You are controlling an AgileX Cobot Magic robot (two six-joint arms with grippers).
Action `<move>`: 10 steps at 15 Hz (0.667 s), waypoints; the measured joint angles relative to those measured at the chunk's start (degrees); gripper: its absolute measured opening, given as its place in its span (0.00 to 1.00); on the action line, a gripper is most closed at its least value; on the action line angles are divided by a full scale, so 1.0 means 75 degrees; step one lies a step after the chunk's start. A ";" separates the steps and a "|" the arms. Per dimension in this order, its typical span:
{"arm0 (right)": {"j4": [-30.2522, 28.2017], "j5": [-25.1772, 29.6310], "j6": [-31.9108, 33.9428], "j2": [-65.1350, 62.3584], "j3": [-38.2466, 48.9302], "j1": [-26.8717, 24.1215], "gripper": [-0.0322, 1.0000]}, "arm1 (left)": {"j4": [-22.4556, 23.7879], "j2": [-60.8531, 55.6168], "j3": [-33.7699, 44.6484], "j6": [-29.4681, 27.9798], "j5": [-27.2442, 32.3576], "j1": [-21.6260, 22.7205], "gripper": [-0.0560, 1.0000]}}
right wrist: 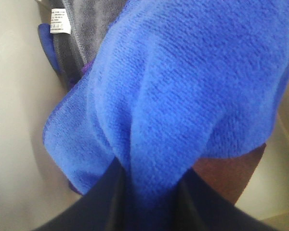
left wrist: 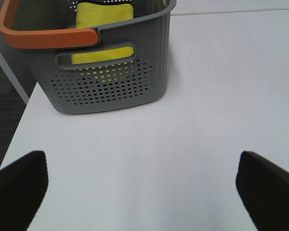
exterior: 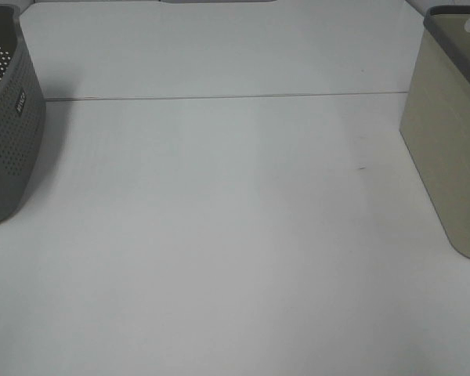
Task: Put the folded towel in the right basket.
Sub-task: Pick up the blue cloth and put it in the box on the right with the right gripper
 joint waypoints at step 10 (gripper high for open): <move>0.0008 -0.0115 0.0061 0.0000 0.0000 0.0000 0.91 | 0.0000 0.0000 0.0000 0.0000 0.0000 0.0000 0.99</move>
